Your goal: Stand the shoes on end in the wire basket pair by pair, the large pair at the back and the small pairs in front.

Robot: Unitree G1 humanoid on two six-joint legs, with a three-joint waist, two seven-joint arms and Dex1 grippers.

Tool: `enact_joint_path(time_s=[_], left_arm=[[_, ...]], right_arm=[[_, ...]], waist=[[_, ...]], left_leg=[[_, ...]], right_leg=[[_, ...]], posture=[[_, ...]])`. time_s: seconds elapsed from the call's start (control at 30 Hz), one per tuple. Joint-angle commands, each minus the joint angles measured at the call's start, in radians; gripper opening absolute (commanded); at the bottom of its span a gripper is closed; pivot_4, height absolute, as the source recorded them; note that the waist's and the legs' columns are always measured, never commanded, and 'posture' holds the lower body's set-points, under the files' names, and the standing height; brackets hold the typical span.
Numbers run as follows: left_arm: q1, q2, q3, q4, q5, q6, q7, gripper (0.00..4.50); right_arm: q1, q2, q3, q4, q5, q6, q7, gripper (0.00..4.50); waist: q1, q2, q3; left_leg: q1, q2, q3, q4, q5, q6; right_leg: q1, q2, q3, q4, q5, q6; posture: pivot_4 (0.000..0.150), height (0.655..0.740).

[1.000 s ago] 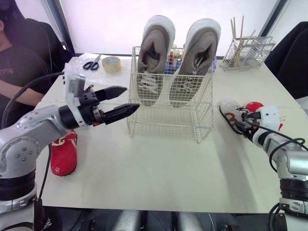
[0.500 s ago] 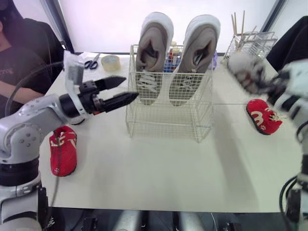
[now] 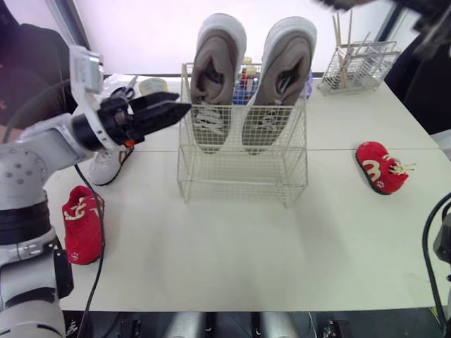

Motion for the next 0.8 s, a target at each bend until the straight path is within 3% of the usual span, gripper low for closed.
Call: enact_joint_path(time_s=[0.03,0.27,0.63,0.73,0.8], left_arm=[[-0.047,0.063,0.045,0.012,-0.056,0.060,-0.038,4.50],[-0.088,0.096,0.046,0.019,-0.130,0.155,-0.048,4.50],[-0.126,0.059,0.040,0.071,-0.150,0.202,0.021,4.50],[-0.111,0.048,0.031,0.062,-0.141,0.203,0.027,3.69],[-0.102,0.037,0.034,0.059,-0.152,0.209,0.028,2.68]], right_arm=[[-0.011,0.020,0.088,0.023,-0.086,-0.153,0.106,0.02],[-0.067,0.112,0.193,0.193,-0.217,-0.424,0.215,0.02],[-0.082,0.186,0.234,0.207,-0.234,-0.519,0.305,0.02],[-0.096,0.198,0.238,0.212,-0.235,-0.520,0.310,0.00],[-0.103,0.201,0.240,0.216,-0.237,-0.521,0.318,0.00]], waist=[[-0.009,0.000,0.000],[-0.010,0.000,0.001],[-0.011,0.000,0.001],[-0.011,0.000,0.001],[-0.011,0.000,0.001]], left_leg=[[0.000,0.000,0.000,0.001,0.000,0.000],[0.000,-0.001,0.000,0.001,0.004,-0.007],[0.000,-0.001,-0.001,0.000,0.005,-0.008],[0.000,-0.001,-0.001,0.000,0.005,-0.009],[0.000,-0.001,-0.001,0.000,0.005,-0.009]], right_leg=[[0.000,0.000,0.000,0.000,0.000,0.000],[-0.001,0.000,0.000,0.002,0.000,0.000],[-0.002,0.000,0.000,0.004,0.000,0.000],[-0.002,0.000,0.000,0.005,0.000,0.000],[-0.002,0.000,0.000,0.005,0.000,0.000]], posture=[[0.150,0.7400],[0.150,0.7400],[0.150,0.7400],[0.150,0.7400],[0.150,0.7400]])
